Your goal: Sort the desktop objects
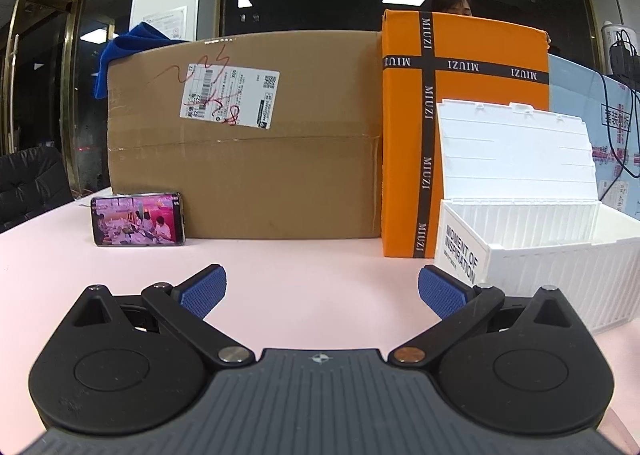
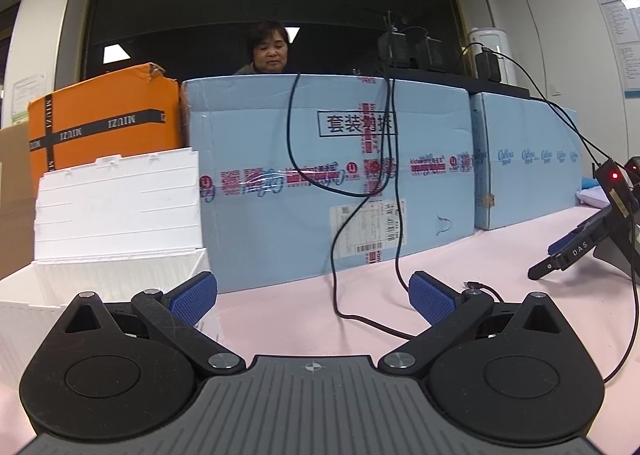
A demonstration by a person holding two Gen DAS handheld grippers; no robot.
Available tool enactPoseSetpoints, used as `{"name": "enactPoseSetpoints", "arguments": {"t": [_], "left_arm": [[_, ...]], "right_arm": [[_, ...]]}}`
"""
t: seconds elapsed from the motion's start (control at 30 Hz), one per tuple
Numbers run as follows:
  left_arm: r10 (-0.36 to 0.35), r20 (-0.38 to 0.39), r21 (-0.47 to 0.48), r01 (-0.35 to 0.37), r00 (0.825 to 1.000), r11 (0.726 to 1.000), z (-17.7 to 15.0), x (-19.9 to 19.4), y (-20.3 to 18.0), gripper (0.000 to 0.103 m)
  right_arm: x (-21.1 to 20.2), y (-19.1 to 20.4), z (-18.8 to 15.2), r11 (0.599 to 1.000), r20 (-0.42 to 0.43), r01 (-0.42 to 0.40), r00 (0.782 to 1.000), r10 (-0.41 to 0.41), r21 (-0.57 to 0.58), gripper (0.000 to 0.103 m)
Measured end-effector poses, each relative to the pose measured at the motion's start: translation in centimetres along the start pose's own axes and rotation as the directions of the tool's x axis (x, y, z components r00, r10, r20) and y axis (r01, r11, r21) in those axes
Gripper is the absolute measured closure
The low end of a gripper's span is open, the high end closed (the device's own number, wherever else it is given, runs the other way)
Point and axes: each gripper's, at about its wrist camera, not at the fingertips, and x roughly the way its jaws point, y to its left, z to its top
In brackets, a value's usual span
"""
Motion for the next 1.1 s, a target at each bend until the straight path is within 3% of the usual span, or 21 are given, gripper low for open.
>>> {"name": "enactPoseSetpoints", "arguments": {"t": [0.33, 0.5, 0.67, 1.1], "left_arm": [[-0.111, -0.014, -0.007, 0.111, 0.994, 0.994, -0.2, -2.2, 0.0, 0.0], [-0.182, -0.05, 0.013, 0.183, 0.982, 0.983, -0.1, -3.0, -0.6, 0.001], [-0.254, -0.077, 0.047, 0.258, 0.964, 0.965, -0.2, -4.3, -1.4, 0.006], [-0.194, -0.161, 0.081, 0.209, 0.968, 0.975, -0.6, -5.7, -1.7, 0.006]], "right_arm": [[-1.6, 0.8, 0.4, 0.991, -0.063, -0.131, 0.989, 0.132, 0.014, 0.0], [-2.3, 1.2, 0.7, 0.985, -0.087, -0.17, 0.981, 0.173, 0.039, 0.0], [-3.1, 1.9, 0.9, 0.963, -0.129, -0.255, 0.956, 0.264, 0.085, 0.0], [-6.1, 5.5, 0.4, 0.919, -0.221, -0.394, 0.895, 0.387, 0.016, 0.0]]}}
